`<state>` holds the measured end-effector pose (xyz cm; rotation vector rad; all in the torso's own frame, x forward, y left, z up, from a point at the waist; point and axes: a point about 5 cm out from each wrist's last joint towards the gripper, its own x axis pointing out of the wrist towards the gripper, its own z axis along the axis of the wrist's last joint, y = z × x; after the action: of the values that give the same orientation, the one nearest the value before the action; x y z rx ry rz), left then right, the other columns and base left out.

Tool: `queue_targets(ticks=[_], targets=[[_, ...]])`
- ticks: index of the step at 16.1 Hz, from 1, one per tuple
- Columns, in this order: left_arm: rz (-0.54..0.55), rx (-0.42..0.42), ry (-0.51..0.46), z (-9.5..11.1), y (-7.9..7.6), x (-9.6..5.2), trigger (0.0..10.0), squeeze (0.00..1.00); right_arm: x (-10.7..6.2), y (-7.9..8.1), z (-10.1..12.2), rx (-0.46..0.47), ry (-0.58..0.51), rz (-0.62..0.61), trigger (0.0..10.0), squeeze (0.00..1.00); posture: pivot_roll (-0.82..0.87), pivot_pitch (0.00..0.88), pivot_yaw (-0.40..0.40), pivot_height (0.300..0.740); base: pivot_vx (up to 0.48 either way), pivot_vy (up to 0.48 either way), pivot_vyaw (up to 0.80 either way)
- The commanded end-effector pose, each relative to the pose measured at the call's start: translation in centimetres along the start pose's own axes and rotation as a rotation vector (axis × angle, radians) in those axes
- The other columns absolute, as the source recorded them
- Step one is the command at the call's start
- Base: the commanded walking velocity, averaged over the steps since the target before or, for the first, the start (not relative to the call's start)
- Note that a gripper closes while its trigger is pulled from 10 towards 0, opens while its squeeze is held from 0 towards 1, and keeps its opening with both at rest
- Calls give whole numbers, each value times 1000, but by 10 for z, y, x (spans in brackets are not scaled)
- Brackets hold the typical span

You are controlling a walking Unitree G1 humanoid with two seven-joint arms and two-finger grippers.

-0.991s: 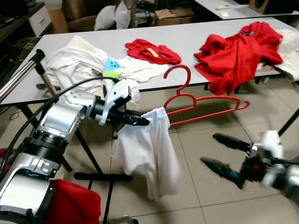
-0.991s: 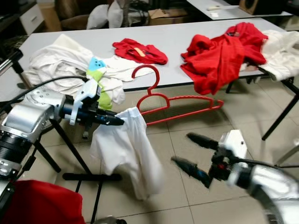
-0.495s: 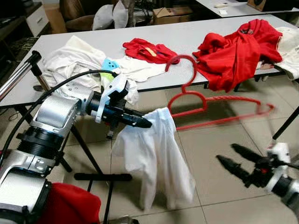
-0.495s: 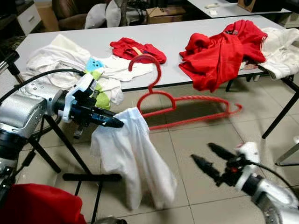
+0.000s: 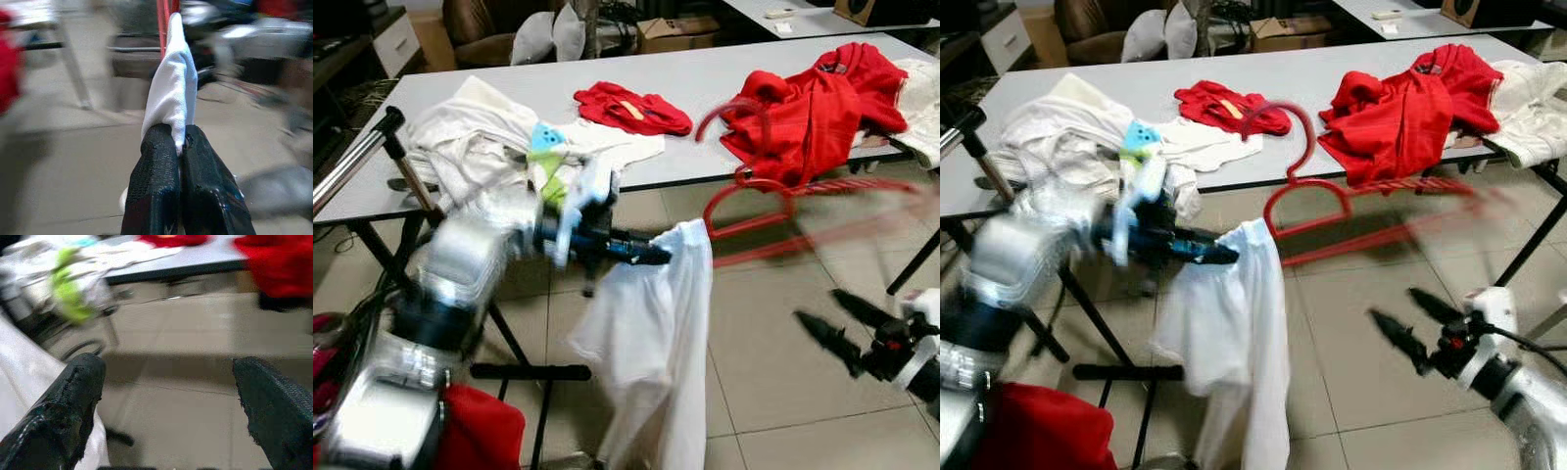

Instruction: Hang hanger

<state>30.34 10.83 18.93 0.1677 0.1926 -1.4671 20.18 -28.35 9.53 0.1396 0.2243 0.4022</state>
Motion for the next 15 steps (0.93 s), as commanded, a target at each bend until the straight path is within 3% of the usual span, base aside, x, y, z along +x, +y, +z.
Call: queue_targets(ticks=[1, 3, 4, 5, 6, 8, 9, 11, 12, 15], targets=[[94, -35, -16, -10, -3, -1, 0, 0, -1, 8, -6, 20, -13, -109, 10000, 0, -149, 0, 93, 740, 0, 0, 0], [197, -78, -20, -30, -9, 2, 0, 0, -3, 15, -15, -5, -23, -227, 10000, 0, -156, 0, 101, 740, 0, 0, 0], [379, -100, -10, -52, -10, 4, 0, 0, -7, 27, -21, 42, -36, -338, 10000, 0, -179, 0, 122, 740, 0, 0, 0], [448, -91, 12, -62, -12, 5, 0, 0, -10, 35, -24, 22, -24, -356, 10000, 0, -190, 0, 131, 740, 0, 0, 0], [505, -103, 21, -69, -14, 6, 10000, 0, -11, 42, -26, 18, -18, -371, 10000, 0, -205, 0, 141, 740, 0, 0, 0], [749, -161, -63, -84, -24, 5, 10000, 0, -17, 74, -39, -43, 100, -385, 10000, 0, -231, 0, 135, 740, 0, 0, 0], [786, -183, -60, -90, -30, 3, 10000, 0, -19, 80, -40, -30, 124, -401, 10000, 0, -236, 0, 132, 740, 0, 0, 0], [814, -182, -58, -91, -32, 4, 10000, 0, -13, 84, -30, -96, 119, -393, 10000, 0, -236, 0, 111, 740, 0, 0, 0], [878, -170, -38, -94, -30, 1, 10000, 0, -4, 82, -27, -144, 114, -404, 10000, 0, -207, 0, 88, 740, 0, -304, 0], [983, -178, -39, -86, -23, -6, 10000, 0, 11, 76, -26, -88, 89, -425, 10000, 0, -106, 0, 73, 740, 0, -377, 0]])
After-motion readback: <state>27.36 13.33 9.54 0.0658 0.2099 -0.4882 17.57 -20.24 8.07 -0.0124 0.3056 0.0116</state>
